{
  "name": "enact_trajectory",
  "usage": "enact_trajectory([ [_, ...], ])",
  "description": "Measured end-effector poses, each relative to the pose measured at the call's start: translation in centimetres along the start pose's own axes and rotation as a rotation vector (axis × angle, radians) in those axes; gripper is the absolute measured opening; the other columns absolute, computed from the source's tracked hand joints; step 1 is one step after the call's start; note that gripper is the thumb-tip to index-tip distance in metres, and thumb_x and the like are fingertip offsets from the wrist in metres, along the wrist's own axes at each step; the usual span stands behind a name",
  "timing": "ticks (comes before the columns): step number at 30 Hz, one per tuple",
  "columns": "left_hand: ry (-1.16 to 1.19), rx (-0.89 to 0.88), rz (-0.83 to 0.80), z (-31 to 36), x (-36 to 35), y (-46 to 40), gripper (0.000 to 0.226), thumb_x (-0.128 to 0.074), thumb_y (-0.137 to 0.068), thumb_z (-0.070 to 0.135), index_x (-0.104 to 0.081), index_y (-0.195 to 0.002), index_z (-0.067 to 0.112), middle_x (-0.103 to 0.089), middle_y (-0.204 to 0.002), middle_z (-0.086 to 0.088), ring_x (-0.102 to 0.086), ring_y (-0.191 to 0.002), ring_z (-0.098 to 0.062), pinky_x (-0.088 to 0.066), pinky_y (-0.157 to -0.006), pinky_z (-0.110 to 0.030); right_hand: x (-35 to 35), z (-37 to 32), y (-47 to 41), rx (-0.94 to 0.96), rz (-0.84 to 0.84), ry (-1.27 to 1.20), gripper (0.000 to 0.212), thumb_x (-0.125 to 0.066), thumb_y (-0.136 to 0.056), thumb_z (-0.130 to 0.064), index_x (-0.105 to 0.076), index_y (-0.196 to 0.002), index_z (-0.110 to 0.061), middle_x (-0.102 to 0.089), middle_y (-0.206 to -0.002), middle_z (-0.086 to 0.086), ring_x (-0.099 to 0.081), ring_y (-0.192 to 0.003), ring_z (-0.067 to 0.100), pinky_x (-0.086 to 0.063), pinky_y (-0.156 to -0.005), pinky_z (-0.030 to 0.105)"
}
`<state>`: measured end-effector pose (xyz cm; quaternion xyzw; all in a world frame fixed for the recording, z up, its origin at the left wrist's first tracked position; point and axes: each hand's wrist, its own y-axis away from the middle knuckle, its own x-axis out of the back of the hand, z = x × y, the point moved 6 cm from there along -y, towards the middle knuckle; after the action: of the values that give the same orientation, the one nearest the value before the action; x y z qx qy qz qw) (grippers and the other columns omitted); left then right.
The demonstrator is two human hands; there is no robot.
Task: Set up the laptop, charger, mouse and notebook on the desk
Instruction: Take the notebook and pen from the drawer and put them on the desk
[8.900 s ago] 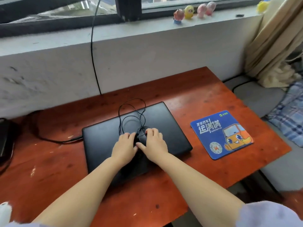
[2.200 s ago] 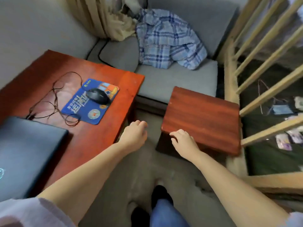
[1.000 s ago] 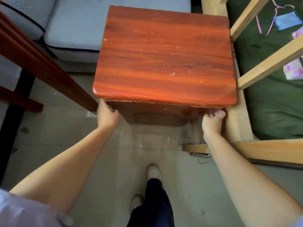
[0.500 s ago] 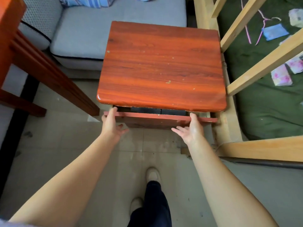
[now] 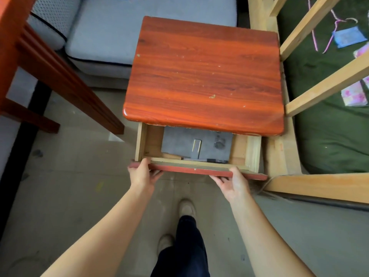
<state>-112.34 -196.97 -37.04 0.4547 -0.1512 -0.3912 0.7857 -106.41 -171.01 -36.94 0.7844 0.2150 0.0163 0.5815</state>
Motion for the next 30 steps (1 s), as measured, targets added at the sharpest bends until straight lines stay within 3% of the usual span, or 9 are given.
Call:
enact_trajectory([
  [8, 0.034, 0.082, 0.068, -3.4, 2.4, -1.5, 0.020, -0.048, -0.089, 0.002, -0.042, -0.104, 0.013, -0.051, -0.078, -0.008, -0.056, -0.069, -0.019, -0.054, -0.060, -0.039, 2.7, 1.8, -2.2, 0.010, -0.048, -0.051, 0.029, -0.044, -0.088, 0.003, -0.049, -0.113, -0.010, -0.058, -0.110, 0.017, -0.058, -0.100, 0.035, -0.050, -0.079, 0.060],
  [12, 0.029, 0.160, 0.051, -4.5, 2.6, -2.6, 0.019, -0.050, -0.091, 0.004, -0.042, -0.107, 0.007, -0.051, -0.082, -0.009, -0.057, -0.072, -0.019, -0.054, -0.070, -0.043, 3.1, 2.4, -3.3, -0.007, -0.043, -0.041, 0.019, -0.043, -0.089, 0.002, -0.051, -0.103, -0.008, -0.057, -0.112, 0.017, -0.055, -0.105, 0.036, -0.045, -0.091, 0.060],
  [15, 0.004, 0.173, 0.023, -4.5, 2.7, -2.9, 0.021, -0.051, -0.091, 0.005, -0.041, -0.109, 0.007, -0.052, -0.085, -0.010, -0.058, -0.075, -0.019, -0.054, -0.079, -0.044, 3.3, 2.4, -3.5, -0.026, -0.015, 0.004, 0.015, -0.048, -0.091, -0.004, -0.052, -0.105, -0.008, -0.057, -0.117, 0.017, -0.056, -0.107, 0.035, -0.052, -0.078, 0.053],
  [17, -0.087, 0.177, 0.043, -4.1, 2.6, -2.2, 0.024, -0.052, -0.090, 0.008, -0.041, -0.111, 0.005, -0.053, -0.096, -0.012, -0.056, -0.086, -0.021, -0.052, -0.084, -0.044, 3.5, 2.8, -2.8, -0.120, -0.017, 0.120, 0.023, -0.049, -0.095, -0.018, -0.049, -0.112, -0.004, -0.055, -0.125, 0.020, -0.059, -0.106, 0.035, -0.053, -0.074, 0.046],
  [20, -0.646, -0.087, 0.269, -1.2, 3.2, -0.6, 0.065, -0.057, -0.086, 0.017, -0.025, -0.141, 0.008, -0.034, -0.142, -0.015, -0.039, -0.125, -0.031, -0.036, -0.104, -0.043, 3.0, 2.9, -0.5, -0.277, -0.156, 0.649, 0.042, -0.047, -0.096, -0.033, -0.052, -0.110, 0.006, -0.069, -0.106, 0.022, -0.070, -0.091, 0.031, -0.058, -0.064, 0.033],
  [22, -0.895, -0.563, 0.262, 1.8, 1.6, 1.6, 0.073, -0.056, -0.084, 0.011, -0.017, -0.146, 0.010, -0.020, -0.150, -0.017, -0.023, -0.137, -0.031, -0.023, -0.112, -0.040, 1.4, 2.3, 0.7, -0.155, -0.248, 1.067, 0.040, -0.047, -0.096, -0.031, -0.062, -0.100, 0.006, -0.076, -0.082, 0.013, -0.073, -0.076, 0.023, -0.056, -0.054, 0.024],
  [24, -1.014, -0.907, 0.042, 2.6, -1.4, 3.8, 0.066, -0.053, -0.082, 0.002, -0.027, -0.142, 0.008, -0.027, -0.147, -0.016, -0.025, -0.135, -0.025, -0.019, -0.110, -0.026, -1.6, 1.0, 0.9, 0.155, -0.262, 1.234, 0.032, -0.047, -0.095, -0.023, -0.064, -0.097, 0.004, -0.075, -0.072, 0.006, -0.072, -0.065, 0.017, -0.055, -0.052, 0.023],
  [27, -1.140, -0.885, -0.247, 1.6, -5.3, 3.1, 0.056, -0.050, -0.085, 0.001, -0.035, -0.139, 0.008, -0.037, -0.143, -0.012, -0.034, -0.134, -0.022, -0.019, -0.102, -0.013, -6.8, -0.6, 0.8, 0.734, -0.268, 1.572, 0.021, -0.047, -0.092, -0.013, -0.065, -0.102, -0.009, -0.071, -0.100, 0.006, -0.066, -0.087, 0.018, -0.053, -0.078, 0.032],
  [30, -1.188, -0.679, -0.250, 1.2, -7.8, -0.3, 0.051, -0.048, -0.088, 0.007, -0.034, -0.138, 0.007, -0.038, -0.141, -0.014, -0.040, -0.130, -0.028, -0.031, -0.106, -0.030, -8.1, 0.8, -1.9, 0.795, -0.339, 2.033, 0.030, -0.043, -0.094, -0.015, -0.057, -0.120, -0.017, -0.057, -0.125, 0.005, -0.056, -0.109, 0.026, -0.046, -0.093, 0.039],
])
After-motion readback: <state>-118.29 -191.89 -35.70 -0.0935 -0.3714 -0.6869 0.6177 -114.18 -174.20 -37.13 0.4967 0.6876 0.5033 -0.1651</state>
